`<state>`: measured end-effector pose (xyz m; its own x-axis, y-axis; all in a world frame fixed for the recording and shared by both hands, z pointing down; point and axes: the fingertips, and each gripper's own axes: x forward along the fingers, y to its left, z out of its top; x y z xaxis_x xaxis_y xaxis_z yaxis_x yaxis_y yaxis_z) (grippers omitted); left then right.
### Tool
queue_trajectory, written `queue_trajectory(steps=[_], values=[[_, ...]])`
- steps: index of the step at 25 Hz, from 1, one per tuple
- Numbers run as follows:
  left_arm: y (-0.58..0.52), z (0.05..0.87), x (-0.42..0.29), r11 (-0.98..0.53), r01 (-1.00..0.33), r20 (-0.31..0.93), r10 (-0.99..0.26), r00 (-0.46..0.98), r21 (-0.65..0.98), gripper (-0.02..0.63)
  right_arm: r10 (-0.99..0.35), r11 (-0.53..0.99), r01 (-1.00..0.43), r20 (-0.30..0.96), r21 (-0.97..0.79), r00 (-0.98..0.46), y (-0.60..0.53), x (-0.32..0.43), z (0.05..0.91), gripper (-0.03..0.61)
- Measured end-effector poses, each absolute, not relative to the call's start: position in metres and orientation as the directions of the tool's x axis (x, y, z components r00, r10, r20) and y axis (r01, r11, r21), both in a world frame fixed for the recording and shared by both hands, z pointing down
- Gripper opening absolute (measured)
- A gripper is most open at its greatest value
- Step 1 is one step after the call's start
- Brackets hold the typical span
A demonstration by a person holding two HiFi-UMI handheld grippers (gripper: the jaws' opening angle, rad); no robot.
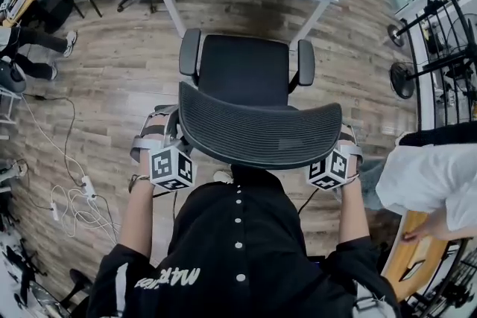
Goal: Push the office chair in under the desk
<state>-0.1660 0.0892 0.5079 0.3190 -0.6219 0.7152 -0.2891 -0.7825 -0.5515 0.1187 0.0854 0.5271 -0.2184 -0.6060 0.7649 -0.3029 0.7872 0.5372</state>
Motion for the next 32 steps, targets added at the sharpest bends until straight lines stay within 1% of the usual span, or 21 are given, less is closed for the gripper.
queue_trajectory(steps=[7, 18, 32], values=[[0.081, 0.508, -0.168, -0.790, -0.288, 0.727, -0.611, 0.313, -0.541, 0.293, -0.579, 0.807, -0.304, 0.780, 0.506, -0.239, 0.079, 0.116, 0.528, 0.328], [0.047, 0.510, -0.169, -0.787, -0.288, 0.724, -0.616, 0.309, -0.546, 0.295, -0.591, 0.800, -0.292, 0.774, 0.525, -0.227, 0.045, 0.115, 0.529, 0.316], [0.000, 0.512, -0.172, -0.794, -0.281, 0.738, -0.606, 0.297, -0.539, 0.295, -0.599, 0.794, -0.297, 0.765, 0.530, -0.236, 0.000, 0.112, 0.530, 0.316]])
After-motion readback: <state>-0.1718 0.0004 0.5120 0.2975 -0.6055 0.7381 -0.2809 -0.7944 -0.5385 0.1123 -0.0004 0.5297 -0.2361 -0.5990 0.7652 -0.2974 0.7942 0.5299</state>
